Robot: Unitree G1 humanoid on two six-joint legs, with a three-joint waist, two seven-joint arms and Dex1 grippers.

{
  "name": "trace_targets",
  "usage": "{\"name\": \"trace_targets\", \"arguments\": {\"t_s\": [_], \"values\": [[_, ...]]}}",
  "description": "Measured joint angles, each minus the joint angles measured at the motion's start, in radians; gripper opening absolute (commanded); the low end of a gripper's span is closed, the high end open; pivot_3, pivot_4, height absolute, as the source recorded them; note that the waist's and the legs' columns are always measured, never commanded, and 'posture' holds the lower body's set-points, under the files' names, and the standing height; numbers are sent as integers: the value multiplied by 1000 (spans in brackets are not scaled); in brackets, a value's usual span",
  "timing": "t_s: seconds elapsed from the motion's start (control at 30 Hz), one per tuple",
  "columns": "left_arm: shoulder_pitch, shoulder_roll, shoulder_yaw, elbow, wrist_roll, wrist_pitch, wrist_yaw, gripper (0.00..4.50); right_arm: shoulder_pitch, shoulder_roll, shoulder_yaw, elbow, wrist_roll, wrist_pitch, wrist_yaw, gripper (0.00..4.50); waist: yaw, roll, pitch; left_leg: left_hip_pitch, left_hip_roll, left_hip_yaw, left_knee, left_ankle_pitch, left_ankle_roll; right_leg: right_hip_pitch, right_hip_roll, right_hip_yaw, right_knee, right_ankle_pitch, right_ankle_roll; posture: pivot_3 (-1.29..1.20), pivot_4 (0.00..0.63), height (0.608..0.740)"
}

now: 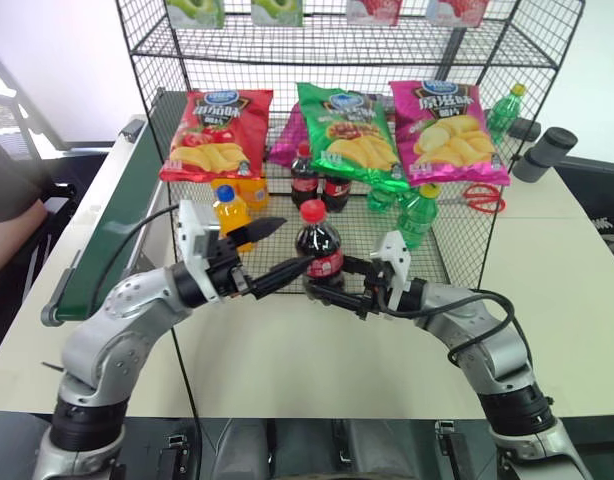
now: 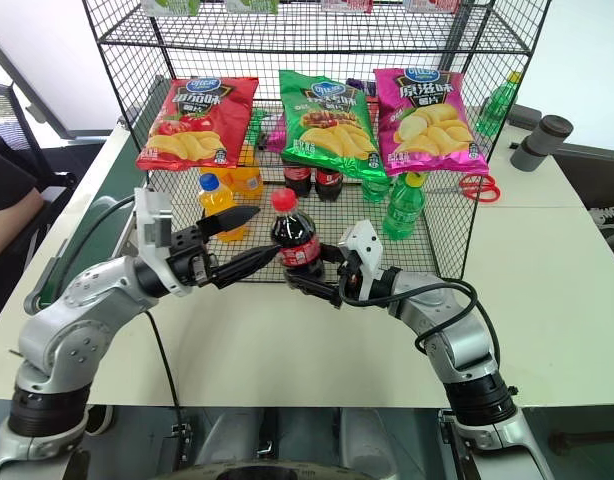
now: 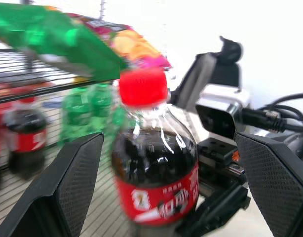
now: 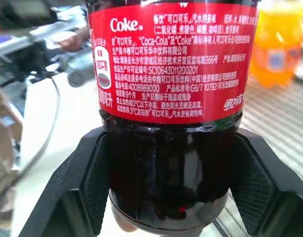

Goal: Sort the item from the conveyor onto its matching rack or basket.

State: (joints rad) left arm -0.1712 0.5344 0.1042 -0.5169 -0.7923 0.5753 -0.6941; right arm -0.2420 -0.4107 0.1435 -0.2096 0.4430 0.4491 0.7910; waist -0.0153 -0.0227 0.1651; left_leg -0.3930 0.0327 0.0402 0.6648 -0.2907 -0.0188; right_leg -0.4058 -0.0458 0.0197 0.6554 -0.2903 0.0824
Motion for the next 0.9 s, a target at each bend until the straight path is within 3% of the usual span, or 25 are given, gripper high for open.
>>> {"name": "trace_targets", "arguments": {"t_s": [0.2, 0.4, 0.6, 0.9], "values": [[86, 17, 43, 8, 127, -89, 49, 4482, -21, 56, -20, 120, -89, -139, -75, 2743, 1, 0, 0, 0, 0, 0, 0, 0, 0, 0, 0, 0, 1, 0, 0, 0, 150, 734], [136, -39, 67, 111, 304, -255, 116, 4482, -107, 163, -33, 350, -227, -338, -205, 2743, 0, 0, 0, 1, 0, 1, 0, 0, 0, 0, 0, 0, 1, 0, 0, 0, 150, 734], [159, -73, 56, 132, 356, -312, 124, 4482, -217, 241, -32, 674, -369, -578, -364, 2743, -1, 0, 0, 1, 0, 3, 0, 0, -1, -1, -2, 2, 2, 0, 0, 0, 150, 734], [168, -106, 46, 132, 370, -328, 134, 4482, -250, 314, -57, 900, -378, -741, -372, 2743, -8, 1, 0, 1, 0, 3, 0, 1, -1, -2, -2, 2, 5, 0, 0, 0, 150, 734]]}}
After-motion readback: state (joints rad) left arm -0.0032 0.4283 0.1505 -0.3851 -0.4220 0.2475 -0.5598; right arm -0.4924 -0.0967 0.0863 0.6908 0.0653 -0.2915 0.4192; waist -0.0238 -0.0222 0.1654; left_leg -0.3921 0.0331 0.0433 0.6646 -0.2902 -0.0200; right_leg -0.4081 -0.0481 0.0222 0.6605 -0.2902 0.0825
